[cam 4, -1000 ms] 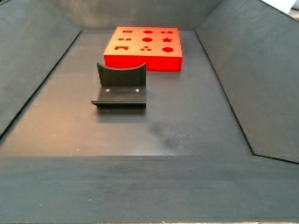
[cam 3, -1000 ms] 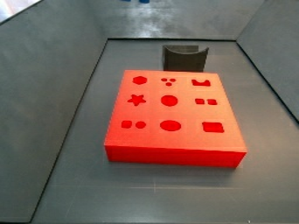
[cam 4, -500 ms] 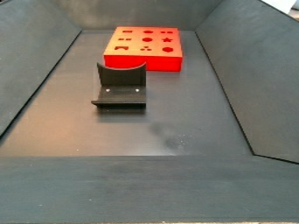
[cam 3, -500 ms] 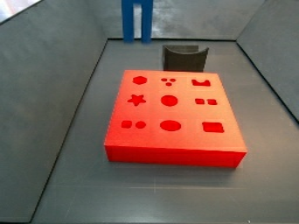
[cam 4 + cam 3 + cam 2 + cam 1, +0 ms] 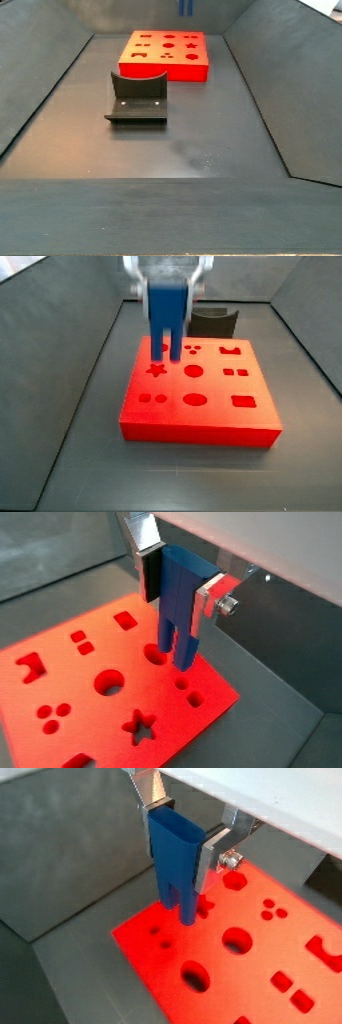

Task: Pick up the square-circle object. Move up. Rotate the square-circle object. Place the square-circle object on the fixture. Regrasp the square-circle object. Move to above the board. Insert the square-circle object.
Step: Insert the square-circle object.

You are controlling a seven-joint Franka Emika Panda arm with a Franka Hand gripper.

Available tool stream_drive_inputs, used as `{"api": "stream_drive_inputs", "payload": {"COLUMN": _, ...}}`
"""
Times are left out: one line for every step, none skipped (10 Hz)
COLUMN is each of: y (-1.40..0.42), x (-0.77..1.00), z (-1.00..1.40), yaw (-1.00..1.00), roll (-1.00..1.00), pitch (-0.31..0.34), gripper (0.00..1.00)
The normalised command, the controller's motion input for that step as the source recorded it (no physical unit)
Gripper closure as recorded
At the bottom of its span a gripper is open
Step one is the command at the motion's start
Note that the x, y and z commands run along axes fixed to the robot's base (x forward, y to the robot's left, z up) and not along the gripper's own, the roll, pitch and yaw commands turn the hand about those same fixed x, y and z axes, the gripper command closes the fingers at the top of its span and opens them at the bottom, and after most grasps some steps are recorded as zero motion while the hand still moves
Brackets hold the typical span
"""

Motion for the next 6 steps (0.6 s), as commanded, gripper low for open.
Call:
{"api": "stream_drive_inputs", "payload": {"y": -0.11, "x": 0.00, "z": -0.54, "yaw": -0.17, "roll": -0.04, "pitch": -0.144, "gripper": 1.00}}
{"api": "stream_drive_inputs", "payload": {"y": -0.02, "x": 0.00, "z": -0.38, "yaw": -0.09, "roll": -0.05, "pitch": -0.084, "gripper": 1.00}}
{"api": "stream_drive_inputs", "payload": {"y": 0.00, "x": -0.02, "z": -0.21, "yaw": 0.00, "roll": 0.00, "pitch": -0.033, "gripper": 1.00}}
{"api": "stream_drive_inputs", "payload": {"y": 0.00, "x": 0.00, "z": -0.02, "yaw": 0.00, "roll": 0.00, "pitch": 0.000, "gripper": 1.00}}
{"api": "stream_drive_inputs", "payload": {"y": 0.00, "x": 0.00, "z": -0.20, "yaw": 0.00, "roll": 0.03, "pitch": 0.000, "gripper": 1.00}}
{"api": "stream_drive_inputs", "payload": {"y": -0.09, "x": 0.00, "z": -0.34, "yaw": 0.00, "roll": 0.06, "pitch": -0.039, "gripper": 1.00}}
